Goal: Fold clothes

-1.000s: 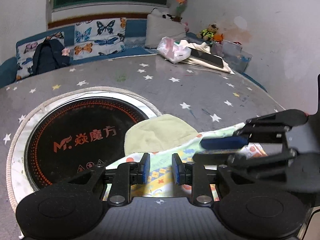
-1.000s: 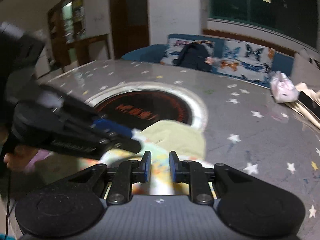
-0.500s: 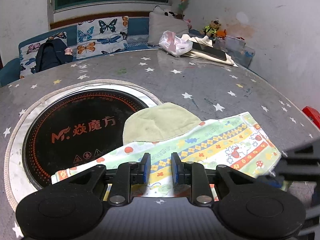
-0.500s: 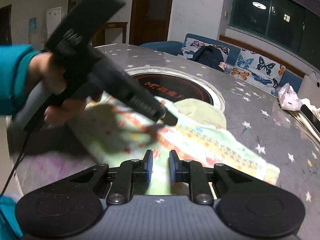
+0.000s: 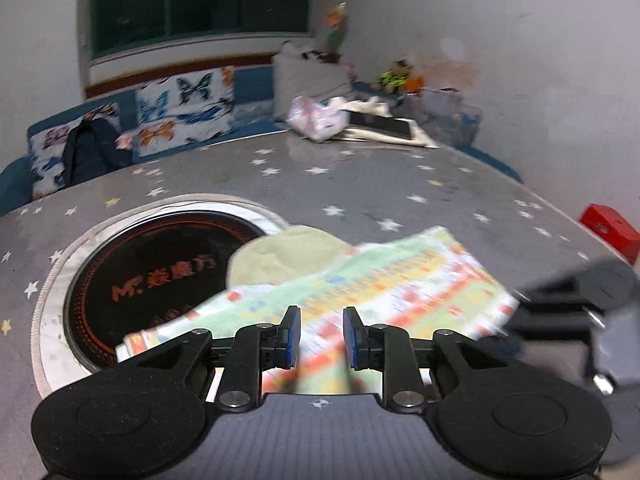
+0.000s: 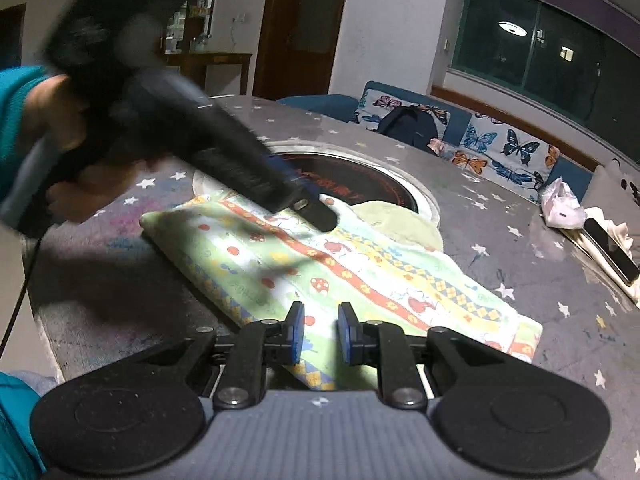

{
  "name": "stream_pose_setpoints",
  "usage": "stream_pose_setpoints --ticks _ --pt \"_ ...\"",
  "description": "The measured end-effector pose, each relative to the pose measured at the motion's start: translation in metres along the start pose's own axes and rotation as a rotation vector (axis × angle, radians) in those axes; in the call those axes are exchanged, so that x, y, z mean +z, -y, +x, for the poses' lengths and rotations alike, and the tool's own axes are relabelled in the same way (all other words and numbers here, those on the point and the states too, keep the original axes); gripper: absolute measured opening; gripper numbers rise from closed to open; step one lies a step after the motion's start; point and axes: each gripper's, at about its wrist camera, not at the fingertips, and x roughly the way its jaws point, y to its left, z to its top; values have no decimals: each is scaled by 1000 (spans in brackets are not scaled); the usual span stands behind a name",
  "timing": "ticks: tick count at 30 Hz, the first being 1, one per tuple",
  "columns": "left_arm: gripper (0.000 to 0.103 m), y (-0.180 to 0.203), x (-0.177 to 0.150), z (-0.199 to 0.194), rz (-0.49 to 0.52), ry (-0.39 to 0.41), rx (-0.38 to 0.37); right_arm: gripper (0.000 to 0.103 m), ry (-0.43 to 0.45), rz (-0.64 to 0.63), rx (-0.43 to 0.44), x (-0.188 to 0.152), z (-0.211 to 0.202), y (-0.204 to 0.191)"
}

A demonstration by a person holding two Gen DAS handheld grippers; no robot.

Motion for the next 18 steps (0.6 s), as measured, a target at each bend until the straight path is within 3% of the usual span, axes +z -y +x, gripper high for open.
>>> stream_pose_setpoints --ticks 7,18 --pt "26 18 -28 -9 30 -15 -17 18 -5 18 -15 -5 -5 1" --pt "27 1 -41 -12 47 -80 18 18 -19 58 -11 -15 -14 15"
